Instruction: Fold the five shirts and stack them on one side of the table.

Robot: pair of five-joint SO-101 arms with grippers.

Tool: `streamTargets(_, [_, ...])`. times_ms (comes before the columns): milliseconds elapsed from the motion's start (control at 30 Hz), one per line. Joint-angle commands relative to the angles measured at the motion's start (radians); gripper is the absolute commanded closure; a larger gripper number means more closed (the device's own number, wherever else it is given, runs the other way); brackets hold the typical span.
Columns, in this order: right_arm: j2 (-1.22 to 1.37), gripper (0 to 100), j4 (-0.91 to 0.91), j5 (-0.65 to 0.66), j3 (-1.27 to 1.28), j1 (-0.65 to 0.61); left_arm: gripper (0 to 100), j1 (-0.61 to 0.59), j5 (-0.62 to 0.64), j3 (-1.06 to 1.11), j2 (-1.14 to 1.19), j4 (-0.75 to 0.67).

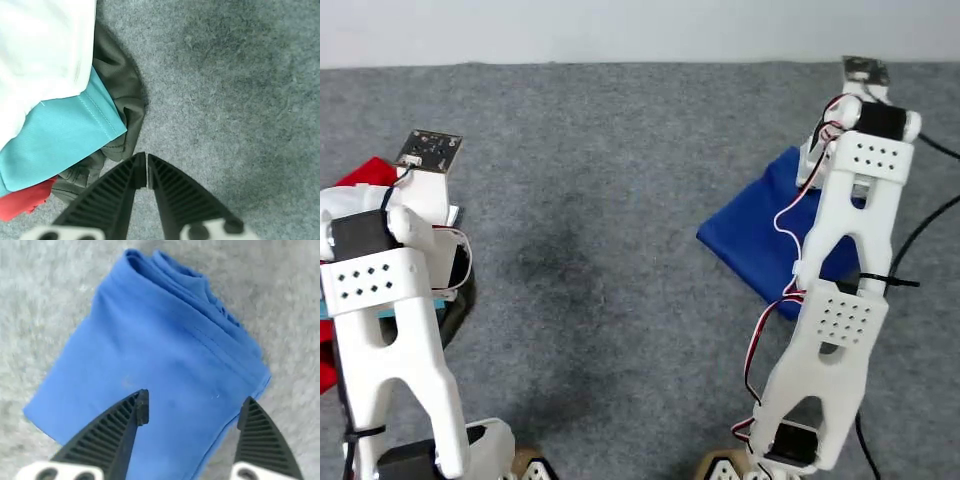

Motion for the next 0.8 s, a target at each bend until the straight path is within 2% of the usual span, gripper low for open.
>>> streamTargets(0, [-0.024,76.4,0.045,-0.104,0.005,0.013,99,-0.002,-0.003,-0.007,-0.037,-0.008])
streamTargets(100, [-0.025,76.4,0.045,-0.135,0.101,0.021,99,-0.005,-0.005,-0.007,-0.037,-0.008])
streamTargets(333, [-0.03,58.6,0.038,-0.31,0.272,0.015,99,-0.003,-0.006,-0.007,-0.031,-0.012])
streamTargets(600, [0.041,57.9,-0.002,-0.385,0.269,0.015,99,-0.002,-0.006,-0.007,-0.031,-0.012])
streamTargets(767, [0.131,57.9,-0.111,-0.394,0.269,-0.013,99,-0.002,-0.006,-0.007,-0.029,-0.012])
